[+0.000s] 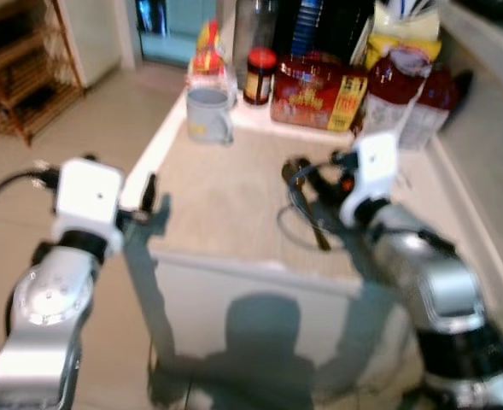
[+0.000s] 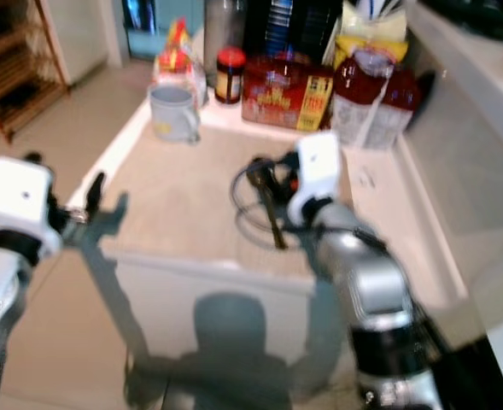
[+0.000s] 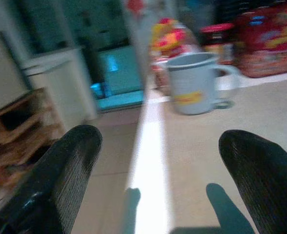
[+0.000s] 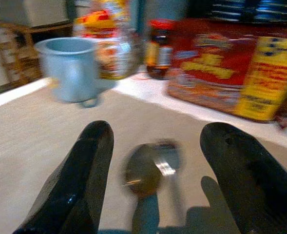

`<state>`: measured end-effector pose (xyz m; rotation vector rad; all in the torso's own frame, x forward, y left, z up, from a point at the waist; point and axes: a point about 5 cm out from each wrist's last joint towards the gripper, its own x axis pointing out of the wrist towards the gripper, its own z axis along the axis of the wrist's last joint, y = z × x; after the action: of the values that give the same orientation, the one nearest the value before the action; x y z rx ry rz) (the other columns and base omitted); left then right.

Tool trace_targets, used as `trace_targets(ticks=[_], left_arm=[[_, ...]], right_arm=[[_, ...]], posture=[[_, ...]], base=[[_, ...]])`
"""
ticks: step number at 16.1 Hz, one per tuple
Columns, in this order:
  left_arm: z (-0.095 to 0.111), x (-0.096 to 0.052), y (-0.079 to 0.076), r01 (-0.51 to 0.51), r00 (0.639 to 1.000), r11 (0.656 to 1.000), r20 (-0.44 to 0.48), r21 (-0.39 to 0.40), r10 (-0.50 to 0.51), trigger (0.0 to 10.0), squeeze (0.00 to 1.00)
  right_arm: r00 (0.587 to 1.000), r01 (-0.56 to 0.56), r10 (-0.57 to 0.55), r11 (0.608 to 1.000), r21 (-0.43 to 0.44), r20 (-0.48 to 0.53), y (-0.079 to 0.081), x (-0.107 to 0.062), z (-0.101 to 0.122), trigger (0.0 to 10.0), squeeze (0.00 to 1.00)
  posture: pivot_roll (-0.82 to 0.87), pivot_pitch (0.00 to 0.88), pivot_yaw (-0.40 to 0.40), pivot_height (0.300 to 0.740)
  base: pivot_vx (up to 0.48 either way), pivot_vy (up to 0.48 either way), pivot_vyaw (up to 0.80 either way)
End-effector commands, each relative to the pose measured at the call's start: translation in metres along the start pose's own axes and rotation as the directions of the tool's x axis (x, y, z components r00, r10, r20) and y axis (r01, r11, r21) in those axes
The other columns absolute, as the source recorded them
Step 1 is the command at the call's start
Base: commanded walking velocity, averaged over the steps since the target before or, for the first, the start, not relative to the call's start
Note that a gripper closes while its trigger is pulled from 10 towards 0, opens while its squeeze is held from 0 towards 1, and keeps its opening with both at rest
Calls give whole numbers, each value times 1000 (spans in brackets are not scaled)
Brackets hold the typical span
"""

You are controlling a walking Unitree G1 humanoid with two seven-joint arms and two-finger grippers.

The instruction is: Setting the table

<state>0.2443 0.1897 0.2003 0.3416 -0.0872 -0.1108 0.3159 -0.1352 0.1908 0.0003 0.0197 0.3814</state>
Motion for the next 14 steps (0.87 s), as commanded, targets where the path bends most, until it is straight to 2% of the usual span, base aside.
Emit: trace_targets(ticks=[1, 3, 7, 8, 9, 11, 13, 14], left_arm=[[7, -1, -13, 88, 995, 996, 44, -12, -88, 10000, 0], [7, -4, -20, 165, 985, 986, 44, -19, -164, 10000, 0], [7, -4, -21, 191, 981, 981, 37, -30, -190, 10000, 0], [7, -4, -22, 204, 979, 979, 36, -28, -203, 10000, 0], [6, -3, -23, 218, 976, 976, 34, -26, -217, 10000, 0], [6, -2, -25, 238, 971, 971, 31, -24, -238, 10000, 0], [5, -2, -27, 254, 967, 967, 26, -20, -253, 10000, 0], [5, -3, -28, 257, 966, 966, 25, -21, -257, 10000, 0]], right_arm=[[999, 14, -13, 1000, 14, -31, -10, -3, -3, 10000, 0], [999, -12, 11, 1000, -9, -53, -14, 1, 1, 10000, 0], [988, -45, 45, 999, 1, -147, -24, 14, -3, 10000, 0], [987, -23, 24, 1000, 8, -158, -32, 21, -3, 10000, 808], [986, 7, -2, 1000, 30, -165, -39, 29, -4, 10000, 1000], [982, -7, 19, 998, 63, -190, -44, 40, -8, 10000, 1000], [975, -91, 101, 994, 59, -199, -43, 48, -11, 10000, 1000], [974, -112, 130, 988, 105, -184, -44, 51, -10, 10000, 600]], posture=[[106, 27, -82, 740], [111, 26, -84, 740], [114, 25, -80, 740], [113, 24, -79, 740], [113, 20, -77, 740], [117, 16, -75, 740], [118, 13, -77, 740], [118, 7, -80, 740]], base=[[0, 0, 0], [0, 0, 0], [0, 0, 0], [0, 0, 0], [0, 0, 0], [0, 0, 0], [0, 0, 0], [0, 0, 0]])
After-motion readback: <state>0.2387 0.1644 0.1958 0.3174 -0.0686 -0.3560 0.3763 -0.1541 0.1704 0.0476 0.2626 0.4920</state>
